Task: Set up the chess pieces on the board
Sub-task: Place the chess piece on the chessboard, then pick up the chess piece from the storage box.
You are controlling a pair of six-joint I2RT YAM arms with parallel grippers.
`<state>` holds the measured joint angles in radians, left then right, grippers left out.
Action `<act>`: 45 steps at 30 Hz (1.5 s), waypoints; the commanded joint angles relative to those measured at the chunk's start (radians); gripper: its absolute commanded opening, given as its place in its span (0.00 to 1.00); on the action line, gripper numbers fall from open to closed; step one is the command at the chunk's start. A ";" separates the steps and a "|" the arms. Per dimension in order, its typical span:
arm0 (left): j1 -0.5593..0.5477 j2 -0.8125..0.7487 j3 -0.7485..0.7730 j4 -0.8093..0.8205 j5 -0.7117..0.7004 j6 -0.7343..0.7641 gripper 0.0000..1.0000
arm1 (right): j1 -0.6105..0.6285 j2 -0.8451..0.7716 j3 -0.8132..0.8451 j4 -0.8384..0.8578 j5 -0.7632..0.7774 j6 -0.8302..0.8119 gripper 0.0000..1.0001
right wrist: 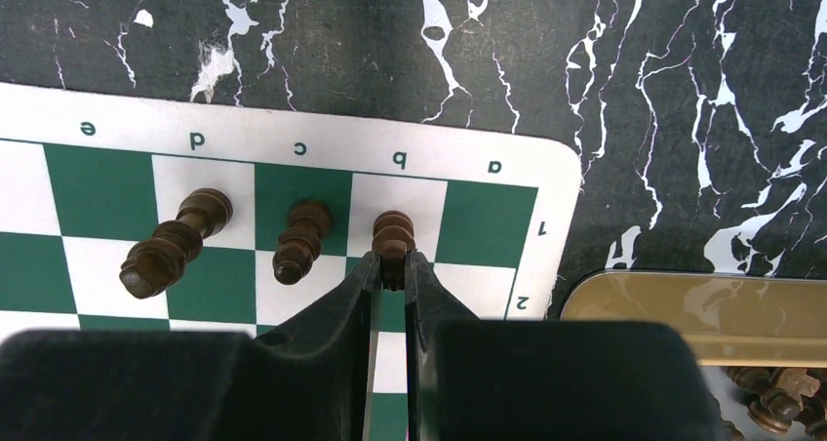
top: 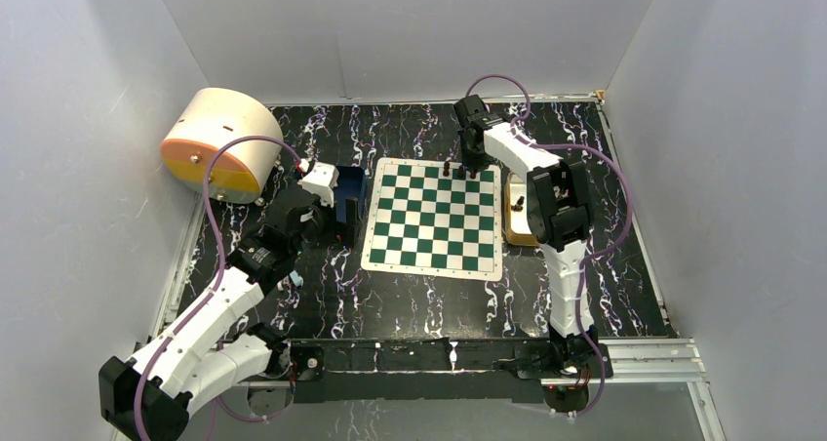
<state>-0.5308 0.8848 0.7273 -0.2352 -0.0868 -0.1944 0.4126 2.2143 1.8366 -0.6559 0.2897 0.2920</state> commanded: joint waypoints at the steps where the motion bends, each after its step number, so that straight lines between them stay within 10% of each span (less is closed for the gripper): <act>1: 0.006 -0.010 -0.001 0.013 0.001 0.003 0.94 | -0.003 0.013 0.046 -0.010 0.016 0.005 0.21; 21: 0.006 -0.010 -0.002 0.013 -0.006 0.004 0.93 | -0.014 -0.047 0.103 -0.097 0.006 0.010 0.39; 45: 0.006 -0.013 -0.002 0.009 -0.008 0.004 0.94 | -0.184 -0.425 -0.331 -0.012 -0.035 -0.025 0.36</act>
<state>-0.5308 0.8848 0.7273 -0.2352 -0.0891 -0.1944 0.2691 1.8385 1.5684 -0.7044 0.2733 0.2810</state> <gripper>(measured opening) 0.937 0.362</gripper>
